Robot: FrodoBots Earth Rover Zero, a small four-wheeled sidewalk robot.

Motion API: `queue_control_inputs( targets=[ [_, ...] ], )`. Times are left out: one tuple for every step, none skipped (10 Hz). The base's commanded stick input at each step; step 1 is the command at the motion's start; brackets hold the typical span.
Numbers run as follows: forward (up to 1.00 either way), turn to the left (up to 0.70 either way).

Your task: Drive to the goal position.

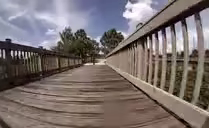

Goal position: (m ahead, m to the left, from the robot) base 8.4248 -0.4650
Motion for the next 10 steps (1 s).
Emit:
queue_control_inputs(
  targets=[
    [0.85,0.00],
    [0.85,0.00],
    [0.85,0.00],
    [0.85,0.00],
    [0.85,0.00],
    [0.85,0.00],
    [0.85,0.00],
    [0.85,0.00],
    [0.85,0.00],
    [0.85,0.00]
  ],
)
